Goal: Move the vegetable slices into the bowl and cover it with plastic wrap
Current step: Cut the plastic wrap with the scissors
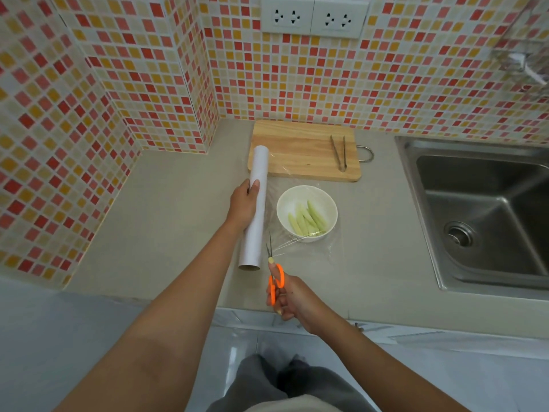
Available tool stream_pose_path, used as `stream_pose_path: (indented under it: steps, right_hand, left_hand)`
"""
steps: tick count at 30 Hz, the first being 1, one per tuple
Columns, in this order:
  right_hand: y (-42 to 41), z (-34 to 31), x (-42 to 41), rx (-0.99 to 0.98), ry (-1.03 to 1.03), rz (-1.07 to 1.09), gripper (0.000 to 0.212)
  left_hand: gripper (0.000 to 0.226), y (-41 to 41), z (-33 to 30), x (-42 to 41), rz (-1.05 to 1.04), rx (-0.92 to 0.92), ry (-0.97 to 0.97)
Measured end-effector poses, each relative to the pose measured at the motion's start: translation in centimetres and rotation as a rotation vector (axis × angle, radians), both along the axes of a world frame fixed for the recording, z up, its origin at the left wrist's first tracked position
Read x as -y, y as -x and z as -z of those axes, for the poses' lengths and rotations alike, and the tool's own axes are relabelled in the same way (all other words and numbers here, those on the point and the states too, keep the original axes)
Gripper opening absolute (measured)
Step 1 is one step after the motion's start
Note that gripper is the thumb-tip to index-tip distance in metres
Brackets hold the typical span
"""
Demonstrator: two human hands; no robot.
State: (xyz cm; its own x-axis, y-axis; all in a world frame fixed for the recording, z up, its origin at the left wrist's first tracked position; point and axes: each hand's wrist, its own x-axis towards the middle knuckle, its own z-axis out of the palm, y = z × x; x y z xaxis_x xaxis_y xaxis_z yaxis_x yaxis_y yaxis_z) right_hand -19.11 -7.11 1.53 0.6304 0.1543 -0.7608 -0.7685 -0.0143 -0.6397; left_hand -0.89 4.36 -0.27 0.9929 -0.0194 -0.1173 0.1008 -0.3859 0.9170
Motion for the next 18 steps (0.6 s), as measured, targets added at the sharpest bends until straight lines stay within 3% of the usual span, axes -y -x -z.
stream_pose_path:
  steps: [8,13,18]
  right_hand:
    - [-0.02,0.39,-0.57,0.029,0.000,0.053,0.058]
    - [0.08,0.48,-0.82,0.054,0.009,0.077,0.054]
    - [0.26,0.63,-0.79,0.124,0.036,0.093,0.048]
  left_hand:
    - [0.032,-0.01,0.35,-0.01,-0.007,-0.023,0.013]
    - [0.045,-0.05,0.50,0.02,-0.014,-0.044,0.032]
    - [0.036,-0.21,0.60,0.13,-0.021,-0.040,0.009]
